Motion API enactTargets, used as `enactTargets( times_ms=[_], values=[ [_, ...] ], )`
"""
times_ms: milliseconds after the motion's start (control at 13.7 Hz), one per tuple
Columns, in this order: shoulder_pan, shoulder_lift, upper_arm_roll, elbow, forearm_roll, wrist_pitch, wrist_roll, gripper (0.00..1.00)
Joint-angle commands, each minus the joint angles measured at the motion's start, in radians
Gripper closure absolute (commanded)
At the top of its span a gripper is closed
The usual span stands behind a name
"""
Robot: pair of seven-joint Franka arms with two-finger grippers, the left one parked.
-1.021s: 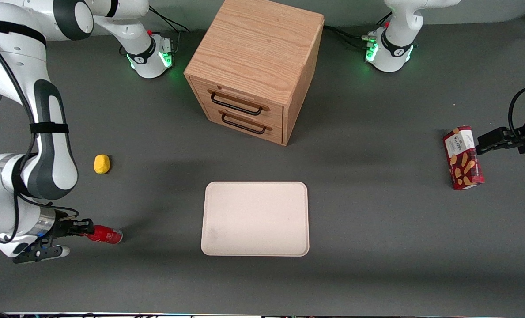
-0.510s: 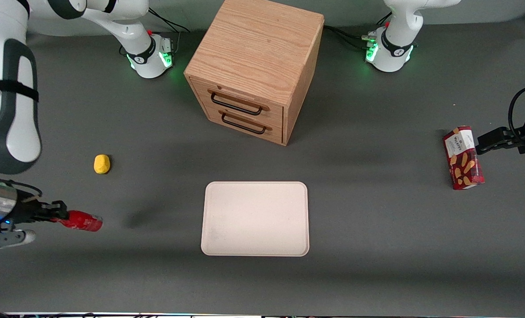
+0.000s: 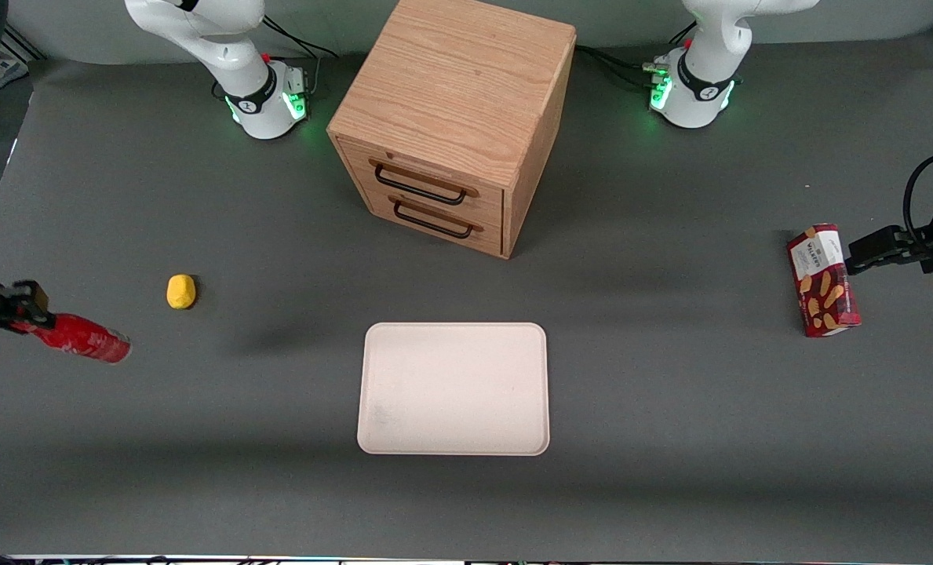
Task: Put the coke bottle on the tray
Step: 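Lift the bottle with the right gripper and carry it toward the tray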
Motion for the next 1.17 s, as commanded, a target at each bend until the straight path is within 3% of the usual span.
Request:
enactTargets(
  times_ms=[0, 510, 1094],
  values=[
    [0.023, -0.023, 0.006, 0.014, -0.019, -0.02, -0.015, 0.85],
    [0.226, 0.066, 0.005, 0.126, -0.013, -0.02, 0.218, 0.85],
    [0.453, 0.223, 0.014, 0.273, -0.007, -0.015, 0.692, 0.86]
  ],
)
